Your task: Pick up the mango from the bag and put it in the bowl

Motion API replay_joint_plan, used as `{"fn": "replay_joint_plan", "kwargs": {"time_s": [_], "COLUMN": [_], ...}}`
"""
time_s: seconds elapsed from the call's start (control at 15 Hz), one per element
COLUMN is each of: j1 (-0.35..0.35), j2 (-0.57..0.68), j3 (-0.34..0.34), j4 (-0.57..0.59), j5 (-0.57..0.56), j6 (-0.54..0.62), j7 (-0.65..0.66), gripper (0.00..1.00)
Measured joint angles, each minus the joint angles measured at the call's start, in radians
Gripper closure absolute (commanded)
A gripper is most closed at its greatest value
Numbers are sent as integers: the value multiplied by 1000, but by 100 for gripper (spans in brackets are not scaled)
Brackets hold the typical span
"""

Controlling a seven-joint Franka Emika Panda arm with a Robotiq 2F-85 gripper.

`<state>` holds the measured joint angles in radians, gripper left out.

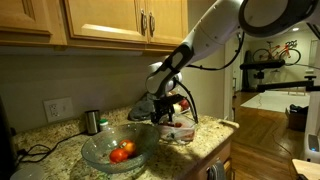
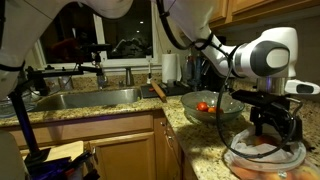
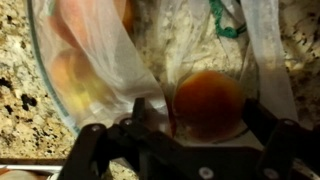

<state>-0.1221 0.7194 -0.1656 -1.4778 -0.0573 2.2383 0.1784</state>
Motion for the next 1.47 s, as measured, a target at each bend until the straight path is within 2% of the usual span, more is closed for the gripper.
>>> {"fn": "replay_joint_plan", "kwargs": {"time_s": [0.67, 0.8, 1.07, 1.13, 1.33, 1.47], "j1": [-2, -2, -3, -3, -5, -7], "j2": [3, 3, 4, 5, 5, 5], "j3": [0, 0, 1, 2, 2, 2], "j4": [0, 0, 1, 1, 6, 15], "j5": [4, 5, 9, 11, 12, 12], "j6": [13, 14, 24, 30, 39, 40], "j7": [0, 0, -5, -7, -11, -13], "gripper": [0, 26, 54, 59, 65, 73]}}
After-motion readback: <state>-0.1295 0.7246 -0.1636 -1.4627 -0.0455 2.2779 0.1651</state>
